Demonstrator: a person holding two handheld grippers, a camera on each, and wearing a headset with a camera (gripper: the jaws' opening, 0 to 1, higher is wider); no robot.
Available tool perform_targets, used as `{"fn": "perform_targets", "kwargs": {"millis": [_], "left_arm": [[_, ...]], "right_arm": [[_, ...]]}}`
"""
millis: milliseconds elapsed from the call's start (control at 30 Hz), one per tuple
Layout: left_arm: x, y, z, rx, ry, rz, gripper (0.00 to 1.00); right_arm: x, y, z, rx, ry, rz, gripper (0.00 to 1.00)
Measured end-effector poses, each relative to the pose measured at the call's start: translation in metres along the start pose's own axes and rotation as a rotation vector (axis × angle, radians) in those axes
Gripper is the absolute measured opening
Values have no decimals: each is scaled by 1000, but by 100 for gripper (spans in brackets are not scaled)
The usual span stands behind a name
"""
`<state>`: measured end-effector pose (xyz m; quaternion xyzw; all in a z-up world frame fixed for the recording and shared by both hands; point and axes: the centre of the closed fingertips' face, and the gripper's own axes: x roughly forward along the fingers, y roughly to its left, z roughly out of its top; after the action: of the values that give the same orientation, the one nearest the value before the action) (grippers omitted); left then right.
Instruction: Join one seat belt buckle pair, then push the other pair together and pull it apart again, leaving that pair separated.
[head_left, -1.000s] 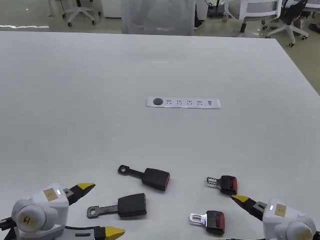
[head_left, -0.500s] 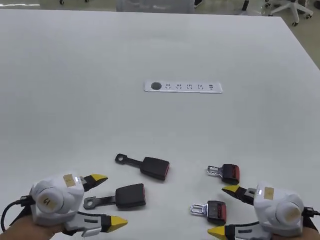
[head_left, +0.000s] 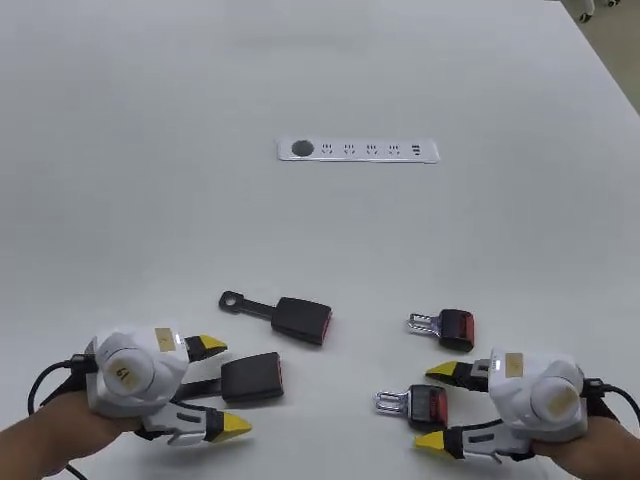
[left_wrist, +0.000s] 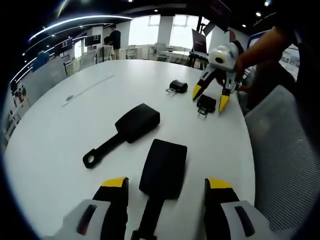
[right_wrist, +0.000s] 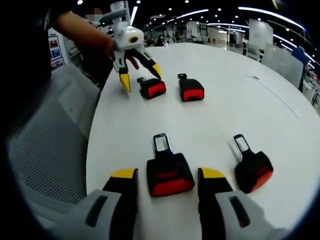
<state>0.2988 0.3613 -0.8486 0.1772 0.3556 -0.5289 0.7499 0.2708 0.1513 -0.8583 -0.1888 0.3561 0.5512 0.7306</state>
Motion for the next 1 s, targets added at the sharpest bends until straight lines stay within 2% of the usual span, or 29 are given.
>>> {"fn": "perform_targets", "kwargs": {"millis": [33,133,200,300,333,367,400,433,467,567,633,667,1000], "left_arm": [[2,1,-2,13,13,-3,60],[7,0,-7,52,48,-26,57],[8,2,-5,97,47,-28,52],[8,7,-3,109,49,-16,44],[8,11,-2,130,57,-6,40],[9,5,-1,147,61,-40,37],[10,4,0,167,62,-49,34],[10,4,-3,185,83,-45,34],[11,3,-2,177,78,-50,34],[11,3,-3,213,89,-75,34],[10,-1,-4,244,108,-103,34],[10,-6,-5,275,123,-134,33],[12,-8,-5,316,141,-148,33]], "right_arm": [[0,-1,-1,-15,7,1,45],[0,-2,-1,-41,18,6,44],[-1,-3,-2,-56,25,7,42],[-1,-4,-2,-63,23,12,41],[-1,-4,-2,-70,20,16,41],[-1,-4,-2,-75,19,20,41],[-1,-3,-2,-81,17,25,40],[-1,-3,-2,-84,16,29,39],[-1,-3,-2,-86,13,29,39],[-2,-5,-2,-85,-2,37,38],[-2,-5,-2,-84,-12,41,38],[-2,-5,-2,-84,-14,42,38],[-3,-5,-2,-72,-50,59,37]]}}
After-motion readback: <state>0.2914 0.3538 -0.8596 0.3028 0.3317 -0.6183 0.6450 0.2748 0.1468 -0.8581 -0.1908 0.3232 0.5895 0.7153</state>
